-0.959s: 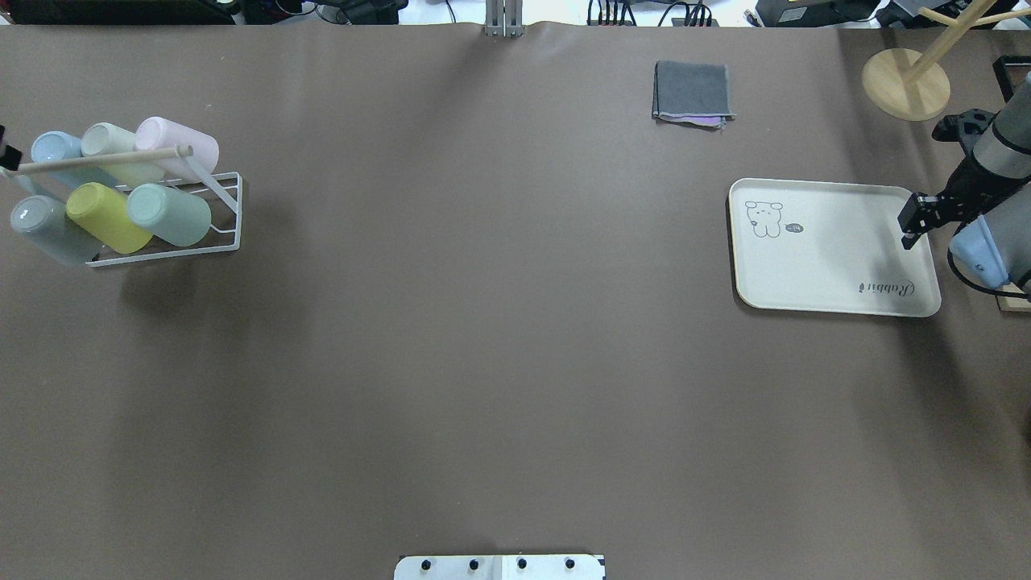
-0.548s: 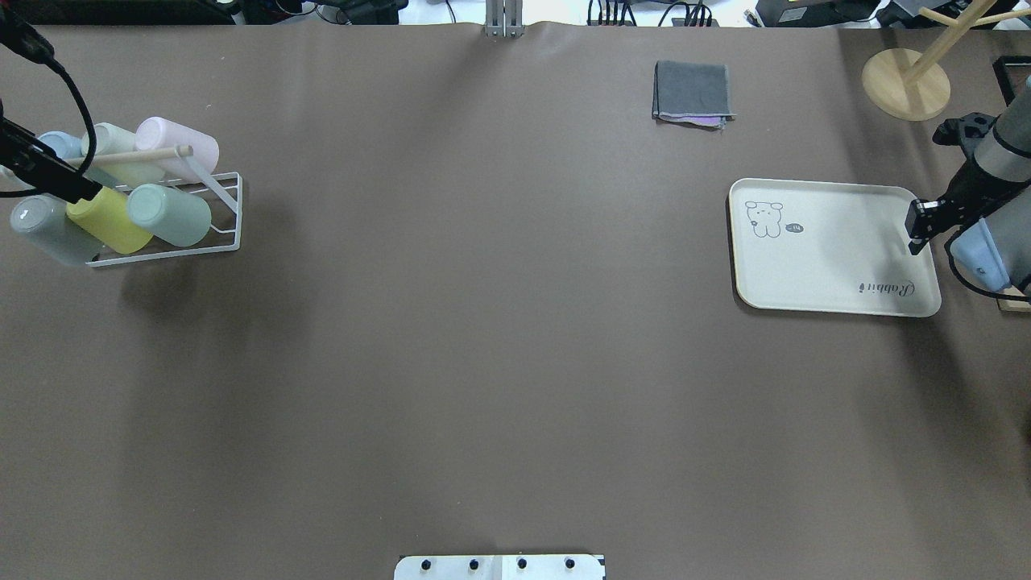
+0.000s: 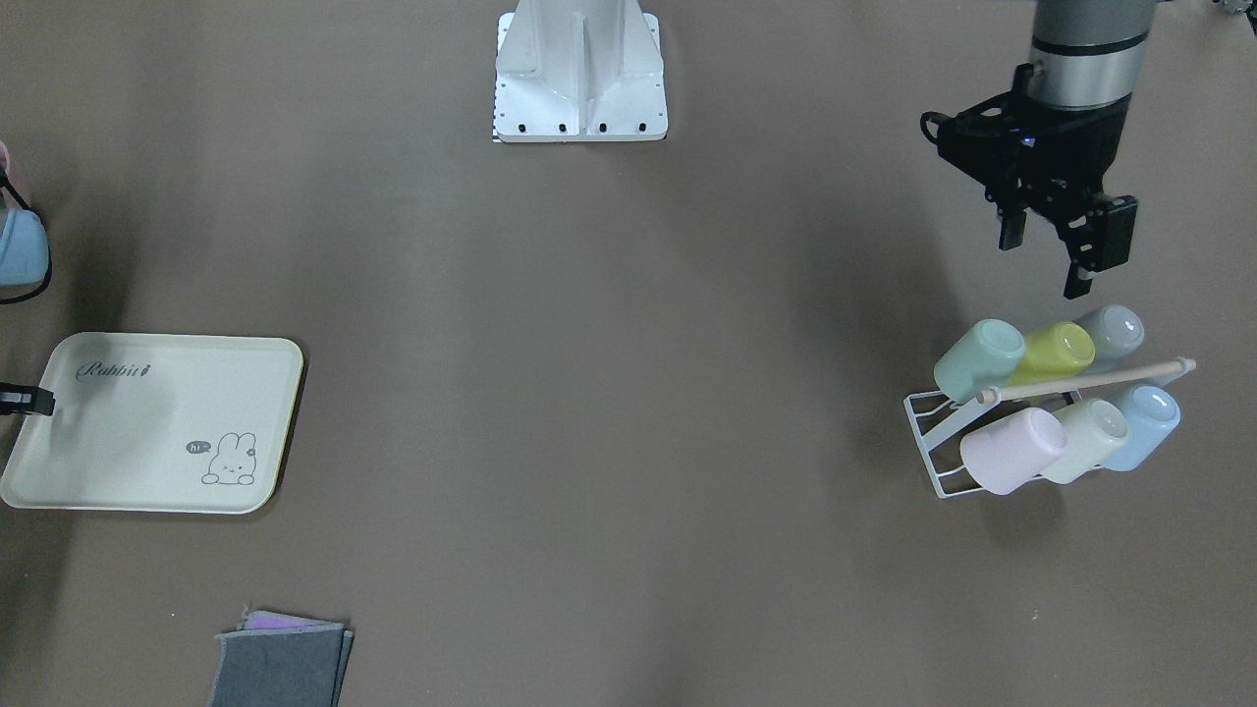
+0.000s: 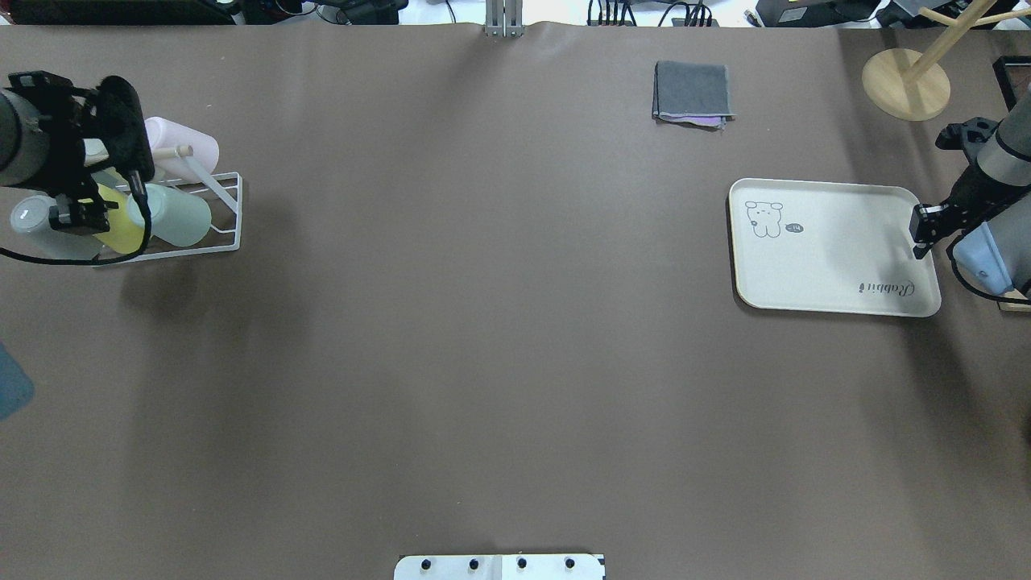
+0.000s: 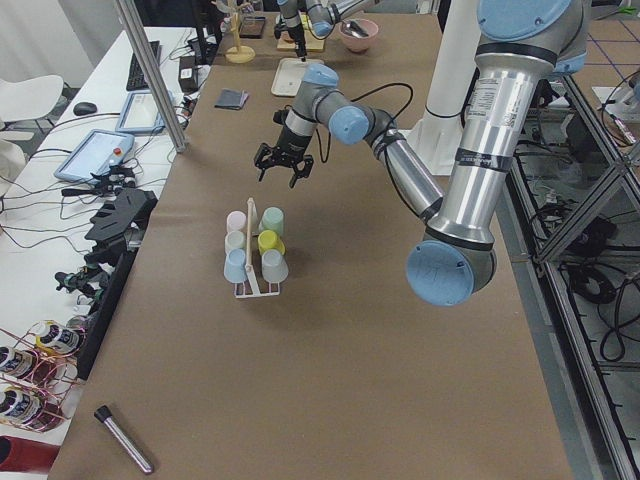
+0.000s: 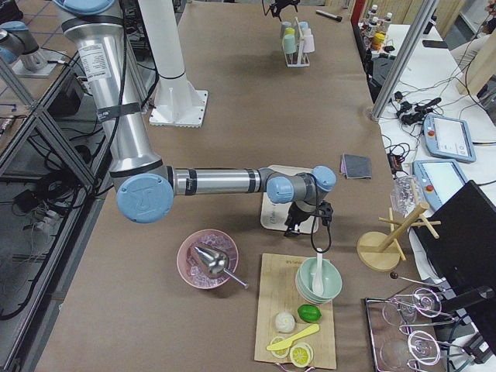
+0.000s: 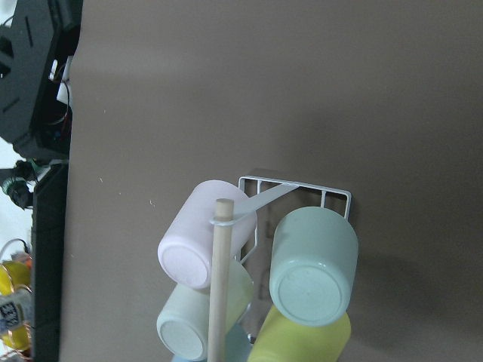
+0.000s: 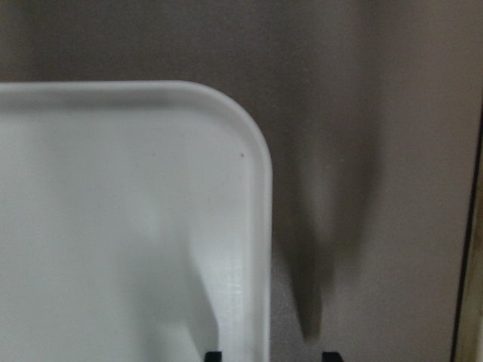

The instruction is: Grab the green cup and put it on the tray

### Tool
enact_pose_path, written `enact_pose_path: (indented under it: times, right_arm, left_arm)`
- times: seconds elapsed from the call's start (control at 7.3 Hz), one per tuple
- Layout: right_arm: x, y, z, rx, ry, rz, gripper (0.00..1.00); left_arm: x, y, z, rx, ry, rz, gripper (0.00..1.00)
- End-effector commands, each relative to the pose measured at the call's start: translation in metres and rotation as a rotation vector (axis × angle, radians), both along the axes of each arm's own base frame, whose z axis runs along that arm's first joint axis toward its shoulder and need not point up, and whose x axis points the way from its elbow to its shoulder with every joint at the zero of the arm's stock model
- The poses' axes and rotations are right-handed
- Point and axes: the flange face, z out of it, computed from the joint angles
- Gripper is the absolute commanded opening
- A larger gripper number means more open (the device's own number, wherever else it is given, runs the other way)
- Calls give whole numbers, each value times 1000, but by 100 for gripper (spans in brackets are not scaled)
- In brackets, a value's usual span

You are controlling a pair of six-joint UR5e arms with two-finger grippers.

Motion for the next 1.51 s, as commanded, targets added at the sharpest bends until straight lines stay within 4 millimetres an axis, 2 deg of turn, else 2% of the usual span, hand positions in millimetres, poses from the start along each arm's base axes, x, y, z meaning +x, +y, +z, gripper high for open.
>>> enact_pose_path:
  times: [0.0,0.14,0.27,0.41,0.55,0.68,0.82,0.96,1.23,1.37]
  right_arm:
    - [0,1,6,-8,5,-3,50]
    - [1,1,9,-12,7,-3,48]
    - [0,0,8,-10,8,-3,44]
    - [0,0,8,-9,7,-4,32]
    - [0,0,8,-9,7,-4,19]
    - [0,0,7,-8,5,-5,15]
    - [0,-1,5,-5,4,-5,10]
    - [0,-1,5,-5,2,-5,0]
    - [2,-1,3,13,-6,-21,0]
    - [3,-2,2,33,-16,-23,0]
  left_arm:
    - [76,46,10,225,-255,70,98]
    - [98,71,38,269,-372,130,98]
    - [117,80,58,384,-577,220,98]
    - [124,79,75,438,-723,279,98]
    - [126,77,79,471,-805,301,98]
    - [128,71,88,500,-919,349,98]
    - [138,64,109,498,-1003,368,98]
    - [140,62,113,519,-1051,349,98]
    - [148,67,121,529,-1068,358,98]
    - [168,66,130,533,-1091,368,98]
